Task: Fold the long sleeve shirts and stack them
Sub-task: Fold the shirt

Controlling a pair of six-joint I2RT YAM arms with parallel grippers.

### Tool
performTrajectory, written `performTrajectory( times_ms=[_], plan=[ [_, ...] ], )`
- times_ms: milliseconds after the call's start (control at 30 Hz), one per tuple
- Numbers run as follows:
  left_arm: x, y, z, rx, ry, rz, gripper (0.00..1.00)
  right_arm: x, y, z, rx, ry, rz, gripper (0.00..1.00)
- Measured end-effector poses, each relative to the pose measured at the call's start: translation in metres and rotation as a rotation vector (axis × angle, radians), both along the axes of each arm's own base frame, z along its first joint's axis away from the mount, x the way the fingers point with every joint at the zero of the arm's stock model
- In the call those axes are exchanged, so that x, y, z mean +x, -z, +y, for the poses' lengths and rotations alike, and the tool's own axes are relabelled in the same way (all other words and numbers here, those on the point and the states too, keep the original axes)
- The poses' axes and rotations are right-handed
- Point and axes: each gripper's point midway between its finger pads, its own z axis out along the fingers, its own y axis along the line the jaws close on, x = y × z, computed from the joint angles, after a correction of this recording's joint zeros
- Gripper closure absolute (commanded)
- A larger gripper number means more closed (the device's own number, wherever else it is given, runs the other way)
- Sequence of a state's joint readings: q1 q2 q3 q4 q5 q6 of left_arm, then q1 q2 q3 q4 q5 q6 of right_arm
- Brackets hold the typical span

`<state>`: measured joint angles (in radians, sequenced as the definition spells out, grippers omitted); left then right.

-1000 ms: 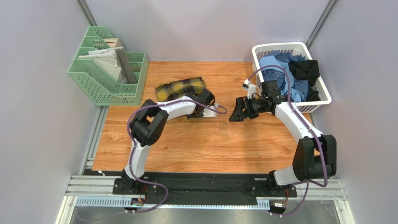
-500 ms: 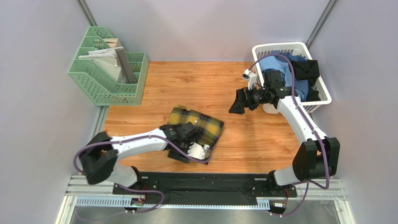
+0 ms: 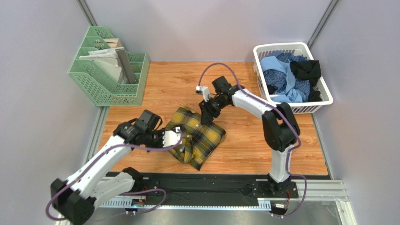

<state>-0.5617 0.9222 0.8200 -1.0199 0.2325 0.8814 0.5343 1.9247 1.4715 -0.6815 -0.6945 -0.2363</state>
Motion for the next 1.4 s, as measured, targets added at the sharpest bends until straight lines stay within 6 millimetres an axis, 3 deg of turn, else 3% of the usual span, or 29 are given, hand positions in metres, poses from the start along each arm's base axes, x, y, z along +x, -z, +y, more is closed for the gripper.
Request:
performTrajectory(
  times_ms=[100,233,300,433,500,567,600,633,667,800,867,900,933,1000,1100,1167,1233,1300,1400],
  plan=[
    [0.004,0.031,0.017,0.064,-0.111,0.177,0.87,-0.015,0.023,0.011,-0.037,-0.043,0.044,0.64],
    [0.015,0.057,0.029,0.093,-0.228,0.364,0.90,-0.022,0.038,0.004,-0.065,-0.039,0.078,0.69],
    [0.020,0.064,0.026,0.086,-0.252,0.409,0.92,-0.029,0.049,-0.002,-0.078,-0.034,0.106,0.69],
    [0.032,0.081,0.016,0.088,-0.308,0.505,0.92,-0.066,0.072,-0.022,-0.093,-0.015,0.226,0.67],
    [0.052,0.093,0.010,0.088,-0.355,0.540,0.93,-0.087,0.069,-0.029,-0.076,0.001,0.272,0.66],
    [0.078,0.100,0.000,0.078,-0.398,0.561,0.92,-0.108,0.063,-0.035,-0.056,0.005,0.288,0.64],
    [0.108,0.101,-0.010,0.052,-0.423,0.543,0.92,-0.119,0.059,-0.035,-0.050,-0.004,0.291,0.61],
    [0.114,0.101,-0.013,0.044,-0.426,0.534,0.92,-0.126,0.057,-0.034,-0.045,-0.015,0.293,0.60],
    [0.134,0.096,-0.021,0.030,-0.438,0.529,0.89,-0.135,0.053,-0.030,-0.037,-0.036,0.288,0.59],
    [0.246,0.066,-0.069,-0.117,-0.459,0.395,0.80,-0.171,0.040,0.003,0.017,-0.177,0.270,0.52],
    [0.288,0.048,-0.085,-0.197,-0.475,0.335,0.72,-0.182,0.029,0.015,0.043,-0.229,0.264,0.51],
    [0.298,0.038,-0.089,-0.231,-0.485,0.319,0.68,-0.179,0.021,0.019,0.061,-0.238,0.249,0.50],
    [0.301,0.032,-0.089,-0.259,-0.504,0.326,0.60,-0.171,0.010,0.021,0.082,-0.234,0.218,0.50],
    [0.292,0.021,-0.080,-0.307,-0.558,0.371,0.54,-0.140,-0.013,0.016,0.118,-0.188,0.116,0.51],
    [0.253,0.013,-0.043,-0.366,-0.694,0.496,0.52,-0.081,-0.041,-0.003,0.134,-0.089,-0.079,0.53],
    [0.227,0.010,-0.022,-0.384,-0.764,0.551,0.51,-0.048,-0.043,-0.011,0.103,-0.041,-0.157,0.55],
    [0.201,0.006,-0.007,-0.392,-0.815,0.592,0.51,-0.018,-0.032,-0.012,0.052,-0.019,-0.196,0.59],
    [0.177,0.000,-0.008,-0.395,-0.817,0.632,0.51,0.005,-0.006,-0.010,-0.012,-0.008,-0.195,0.62],
    [0.150,-0.009,-0.014,-0.395,-0.776,0.646,0.51,0.013,0.046,-0.022,-0.122,0.010,-0.112,0.65]
  ],
)
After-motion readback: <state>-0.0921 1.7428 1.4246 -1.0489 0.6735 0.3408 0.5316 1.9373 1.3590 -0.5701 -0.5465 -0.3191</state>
